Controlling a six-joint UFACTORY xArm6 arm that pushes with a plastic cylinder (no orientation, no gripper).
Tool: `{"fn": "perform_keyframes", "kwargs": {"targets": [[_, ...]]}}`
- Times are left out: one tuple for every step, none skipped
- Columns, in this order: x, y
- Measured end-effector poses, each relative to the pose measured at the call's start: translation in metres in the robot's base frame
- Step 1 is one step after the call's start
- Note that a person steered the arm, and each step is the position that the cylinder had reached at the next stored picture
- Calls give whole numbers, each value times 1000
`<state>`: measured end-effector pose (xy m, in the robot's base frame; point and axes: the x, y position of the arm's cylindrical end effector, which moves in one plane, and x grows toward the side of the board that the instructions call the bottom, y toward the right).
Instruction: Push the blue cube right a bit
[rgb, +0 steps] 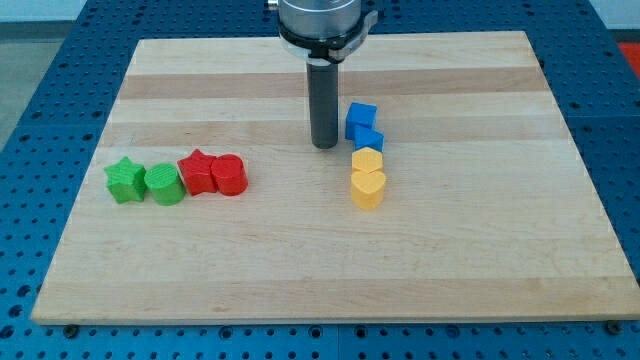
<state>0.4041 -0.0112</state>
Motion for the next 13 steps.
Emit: {"fn": "perform_keyframes", "kwargs": {"targets": [[0, 4], [0, 4], [0, 7], [0, 7], [0, 10], [0, 10], [0, 12], [-1, 12], [-14, 10], [-14, 7], [-15, 8], [-16, 21], [-16, 23]]}}
